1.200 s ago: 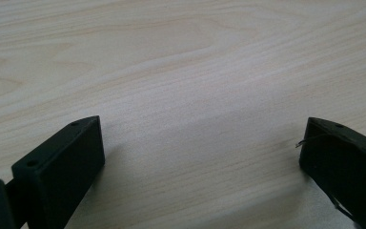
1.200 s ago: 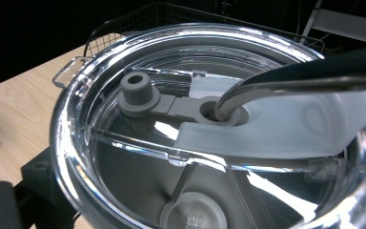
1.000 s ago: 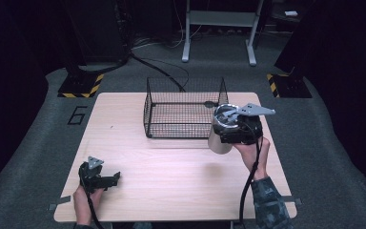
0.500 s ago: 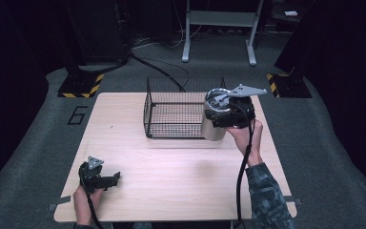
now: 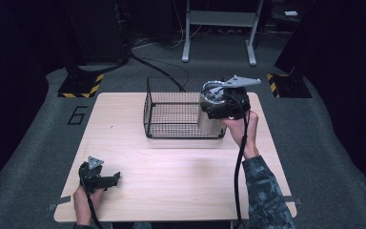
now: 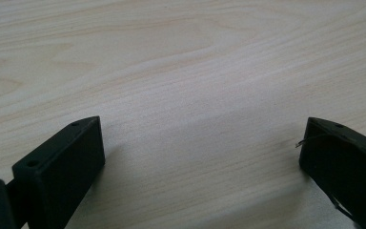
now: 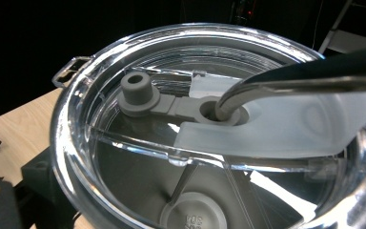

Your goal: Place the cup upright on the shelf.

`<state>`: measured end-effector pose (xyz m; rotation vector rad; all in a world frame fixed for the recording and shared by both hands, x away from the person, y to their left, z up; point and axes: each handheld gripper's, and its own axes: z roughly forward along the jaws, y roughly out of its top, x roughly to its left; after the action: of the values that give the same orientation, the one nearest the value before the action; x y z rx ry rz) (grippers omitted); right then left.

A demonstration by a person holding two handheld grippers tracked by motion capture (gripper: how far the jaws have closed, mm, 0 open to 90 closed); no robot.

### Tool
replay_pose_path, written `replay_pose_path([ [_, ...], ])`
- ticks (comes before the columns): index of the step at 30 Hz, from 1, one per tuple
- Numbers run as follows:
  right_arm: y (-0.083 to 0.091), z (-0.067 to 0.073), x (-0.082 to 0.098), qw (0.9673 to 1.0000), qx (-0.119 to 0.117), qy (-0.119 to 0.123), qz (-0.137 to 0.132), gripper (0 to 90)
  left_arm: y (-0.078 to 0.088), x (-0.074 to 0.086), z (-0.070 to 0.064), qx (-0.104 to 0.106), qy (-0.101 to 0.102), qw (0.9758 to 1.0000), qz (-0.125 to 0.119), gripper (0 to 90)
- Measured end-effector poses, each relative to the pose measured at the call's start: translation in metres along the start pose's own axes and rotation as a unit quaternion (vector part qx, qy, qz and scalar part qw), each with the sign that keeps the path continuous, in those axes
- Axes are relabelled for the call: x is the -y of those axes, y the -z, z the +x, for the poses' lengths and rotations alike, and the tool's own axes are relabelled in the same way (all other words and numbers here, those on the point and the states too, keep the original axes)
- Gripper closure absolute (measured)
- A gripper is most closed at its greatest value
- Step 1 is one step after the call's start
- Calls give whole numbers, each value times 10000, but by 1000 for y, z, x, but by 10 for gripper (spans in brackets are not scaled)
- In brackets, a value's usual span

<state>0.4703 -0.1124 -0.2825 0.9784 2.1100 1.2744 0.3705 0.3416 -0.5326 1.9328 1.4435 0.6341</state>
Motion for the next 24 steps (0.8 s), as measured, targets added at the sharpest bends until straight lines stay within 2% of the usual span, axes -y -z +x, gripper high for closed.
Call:
replay_pose_path([
  [16,-18,-1,-19,9999,20,-20,98,37,0,0,0,1,-1,10000,0,12],
  [24,-24,-4,-26,9999,64,45,140,37,0,0,0,1,3,10000,-7,13],
])
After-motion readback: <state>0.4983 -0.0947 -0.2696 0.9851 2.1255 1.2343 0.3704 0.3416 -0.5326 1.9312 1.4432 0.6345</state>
